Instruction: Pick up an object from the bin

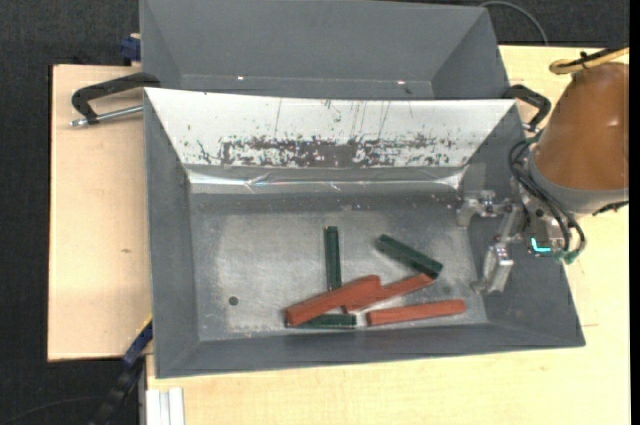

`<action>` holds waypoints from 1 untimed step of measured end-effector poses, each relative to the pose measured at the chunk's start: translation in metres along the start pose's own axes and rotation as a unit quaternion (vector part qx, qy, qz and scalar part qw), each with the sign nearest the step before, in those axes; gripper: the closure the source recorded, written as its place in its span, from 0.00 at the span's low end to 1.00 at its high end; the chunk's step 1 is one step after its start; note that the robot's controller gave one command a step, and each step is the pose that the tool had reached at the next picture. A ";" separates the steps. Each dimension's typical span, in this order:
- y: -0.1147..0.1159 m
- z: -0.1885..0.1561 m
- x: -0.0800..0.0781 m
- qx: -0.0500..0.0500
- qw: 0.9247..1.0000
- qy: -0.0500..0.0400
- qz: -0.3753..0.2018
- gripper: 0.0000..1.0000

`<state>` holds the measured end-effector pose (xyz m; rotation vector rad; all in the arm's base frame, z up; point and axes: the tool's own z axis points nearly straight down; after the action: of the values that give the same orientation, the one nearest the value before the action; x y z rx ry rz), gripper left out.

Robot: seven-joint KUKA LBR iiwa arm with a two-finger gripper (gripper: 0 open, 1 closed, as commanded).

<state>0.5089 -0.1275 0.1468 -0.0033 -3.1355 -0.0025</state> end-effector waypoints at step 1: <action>0.079 0.080 -0.038 -0.002 1.000 -0.001 -0.008 0.00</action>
Offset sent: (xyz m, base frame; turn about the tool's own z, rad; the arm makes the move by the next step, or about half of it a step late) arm 0.0376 0.0727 -0.0768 -0.0077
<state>0.5468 -0.0483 0.0671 0.0212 -3.1377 -0.0093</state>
